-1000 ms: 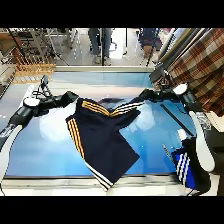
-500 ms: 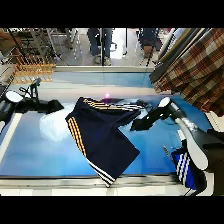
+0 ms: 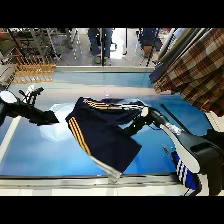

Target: Fold the clothes and pants, and hang the long-sleeved shirts on hangers.

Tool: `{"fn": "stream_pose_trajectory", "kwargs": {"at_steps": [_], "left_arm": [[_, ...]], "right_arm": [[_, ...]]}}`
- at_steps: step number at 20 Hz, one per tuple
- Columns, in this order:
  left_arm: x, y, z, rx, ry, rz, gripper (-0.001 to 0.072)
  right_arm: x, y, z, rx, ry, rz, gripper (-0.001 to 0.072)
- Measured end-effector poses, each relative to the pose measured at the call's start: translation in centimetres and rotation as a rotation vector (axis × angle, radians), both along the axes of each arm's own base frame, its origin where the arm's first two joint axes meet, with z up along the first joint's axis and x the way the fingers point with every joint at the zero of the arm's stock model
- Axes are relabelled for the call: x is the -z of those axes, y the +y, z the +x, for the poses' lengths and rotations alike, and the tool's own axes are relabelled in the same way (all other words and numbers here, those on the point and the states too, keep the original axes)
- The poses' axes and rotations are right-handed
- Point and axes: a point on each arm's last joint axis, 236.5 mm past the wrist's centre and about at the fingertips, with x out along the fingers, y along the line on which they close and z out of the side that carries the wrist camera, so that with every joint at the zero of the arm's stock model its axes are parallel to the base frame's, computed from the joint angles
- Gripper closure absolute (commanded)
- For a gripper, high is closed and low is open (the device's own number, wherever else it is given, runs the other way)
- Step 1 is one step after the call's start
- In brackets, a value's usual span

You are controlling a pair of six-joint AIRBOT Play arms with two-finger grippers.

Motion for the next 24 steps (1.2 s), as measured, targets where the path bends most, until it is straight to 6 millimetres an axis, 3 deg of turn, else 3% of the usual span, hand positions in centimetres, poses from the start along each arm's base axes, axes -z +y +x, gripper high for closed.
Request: {"fn": "stream_pose_trajectory", "kwargs": {"at_steps": [1, 2, 3, 4, 6, 7, 9, 11, 13, 17, 19, 24], "left_arm": [[0.5, -0.7, -0.5, 0.004, 0.020, -0.025, 0.0367], [1.0, -1.5, -0.8, 0.001, 0.032, -0.052, 0.0357], [1.7, -2.3, -0.8, -0.011, 0.035, -0.076, 0.0336], [2.4, -3.3, -0.6, -0.031, 0.033, -0.110, 0.0337], [3.9, -4.7, 0.2, -0.085, 0.023, -0.166, 0.0336], [4.4, -5.4, 0.7, -0.115, 0.018, -0.199, 0.0337], [5.4, -6.1, 2.0, -0.174, 0.009, -0.239, 0.0336], [6.5, -6.4, 2.8, -0.235, 0.023, -0.266, 0.0335], [7.9, -6.6, 3.3, -0.280, 0.052, -0.280, 0.0165], [9.6, -7.1, 3.8, -0.335, 0.091, -0.295, 0.0162], [10.3, -7.4, 4.1, -0.363, 0.104, -0.295, 0.0162], [11.4, -8.4, 4.7, -0.405, 0.114, -0.296, 0.0163]], "right_arm": [[-0.6, -1.7, 2.7, 0.064, -0.076, -0.056, 0.0690], [-2.2, -3.2, 6.0, 0.148, -0.173, -0.080, 0.0545], [-4.0, -4.2, 8.8, 0.223, -0.256, -0.076, 0.0290], [-5.7, -5.3, 11.0, 0.293, -0.307, -0.063, 0.0213], [-8.2, -7.7, 12.8, 0.403, -0.326, -0.021, 0.0214], [-8.6, -8.5, 12.3, 0.434, -0.281, 0.007, 0.0225], [-8.5, -9.6, 9.4, 0.460, -0.140, 0.072, 0.0230], [-8.0, -10.2, 4.9, 0.474, 0.006, 0.131, 0.0227], [-7.4, -9.8, -0.5, 0.489, 0.130, 0.201, 0.0200], [-5.9, -8.4, -9.9, 0.547, 0.263, 0.334, 0.0200], [-4.9, -7.8, -12.3, 0.564, 0.287, 0.360, 0.0199], [-3.4, -8.2, -13.7, 0.617, 0.276, 0.352, 0.0187]]}}
